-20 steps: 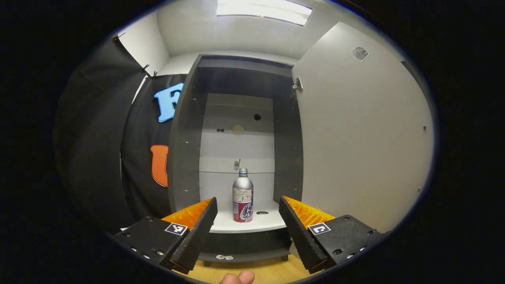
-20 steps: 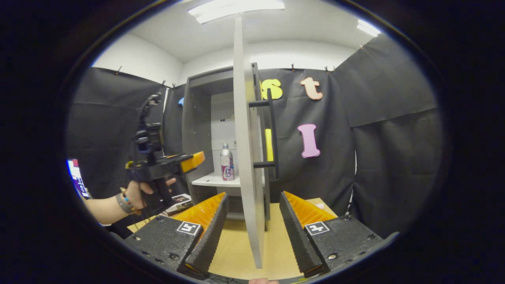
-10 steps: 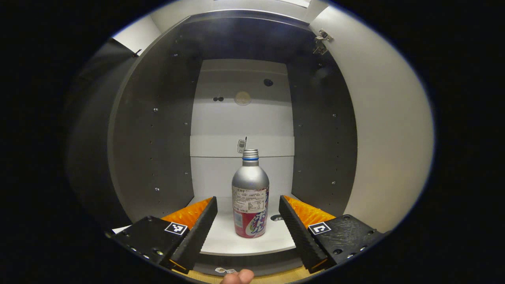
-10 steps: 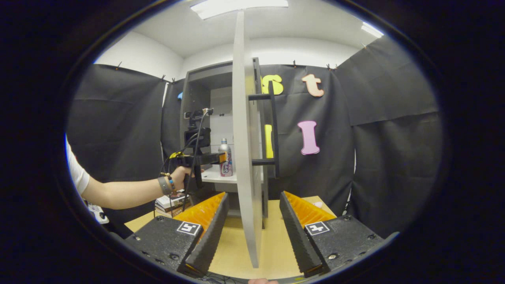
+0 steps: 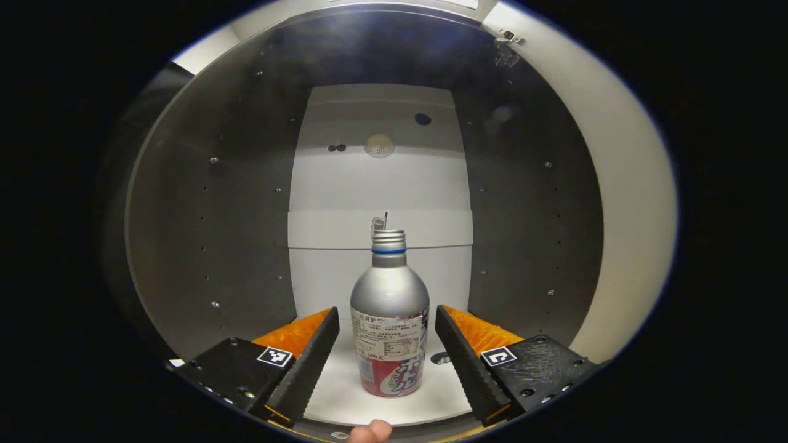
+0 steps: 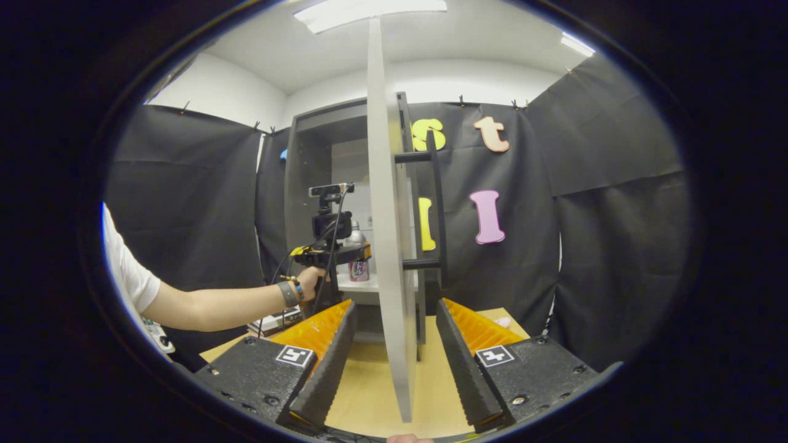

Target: Open the cabinet door with the right hand, grasp the bottle in the cabinet with the left hand and place it on the coaster, then close the cabinet door with the right hand.

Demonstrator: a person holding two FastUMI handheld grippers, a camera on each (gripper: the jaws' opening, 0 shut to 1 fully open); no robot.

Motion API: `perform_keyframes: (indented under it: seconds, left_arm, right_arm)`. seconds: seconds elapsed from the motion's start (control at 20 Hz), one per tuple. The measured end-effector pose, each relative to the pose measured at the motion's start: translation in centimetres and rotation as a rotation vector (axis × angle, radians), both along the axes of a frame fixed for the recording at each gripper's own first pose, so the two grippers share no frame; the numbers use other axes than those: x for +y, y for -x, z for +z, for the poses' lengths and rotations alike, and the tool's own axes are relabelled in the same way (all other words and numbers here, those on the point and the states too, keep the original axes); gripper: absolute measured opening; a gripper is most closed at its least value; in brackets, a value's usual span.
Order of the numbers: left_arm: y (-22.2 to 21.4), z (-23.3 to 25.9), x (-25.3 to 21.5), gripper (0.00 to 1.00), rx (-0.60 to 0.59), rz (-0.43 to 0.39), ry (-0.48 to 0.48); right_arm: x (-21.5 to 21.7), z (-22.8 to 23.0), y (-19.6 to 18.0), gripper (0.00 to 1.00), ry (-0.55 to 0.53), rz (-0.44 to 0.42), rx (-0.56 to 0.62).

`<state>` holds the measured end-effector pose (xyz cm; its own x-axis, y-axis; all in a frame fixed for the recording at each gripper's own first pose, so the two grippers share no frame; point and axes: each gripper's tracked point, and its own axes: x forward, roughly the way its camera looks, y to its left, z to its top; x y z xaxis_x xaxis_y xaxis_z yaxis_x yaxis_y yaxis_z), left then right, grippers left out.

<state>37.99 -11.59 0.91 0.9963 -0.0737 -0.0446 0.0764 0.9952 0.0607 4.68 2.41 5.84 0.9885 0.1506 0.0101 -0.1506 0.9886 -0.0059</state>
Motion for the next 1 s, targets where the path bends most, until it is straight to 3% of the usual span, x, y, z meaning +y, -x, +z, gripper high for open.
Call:
perform_keyframes:
  seconds: [0.25,0.3,0.35,0.5,0.55,0.6,1.0]
  left_arm:
    - [-0.8,-0.1,-0.1,0.95,0.006,-0.013,0.041]
    - [-0.8,0.2,-0.3,0.77,-0.005,-0.018,0.048]
    - [-0.8,0.5,-0.3,0.82,-0.013,-0.021,0.053]
    - [-0.3,0.4,-0.2,0.78,-0.003,-0.029,0.042]
    - [0.0,0.5,-0.2,0.66,-0.003,-0.038,0.035]
    - [0.5,0.7,-0.1,0.75,-0.007,-0.042,0.027]
    - [9.6,4.5,1.5,0.75,-0.083,-0.132,0.082]
  right_arm:
    - [-0.5,0.0,-0.7,0.82,-0.011,-0.015,-0.001]
    - [-0.5,-0.2,-0.8,0.82,-0.013,-0.016,-0.001]
    - [-0.7,-0.3,-0.7,0.82,-0.015,-0.018,0.001]
    - [-0.6,-0.4,-0.9,0.82,-0.024,-0.01,0.003]
    - [-0.4,-0.3,-0.9,0.82,-0.024,-0.006,0.0]
    - [-0.4,-0.3,-0.9,0.82,-0.021,-0.005,-0.003]
    - [0.7,-0.6,-0.8,0.82,-0.013,0.037,-0.011]
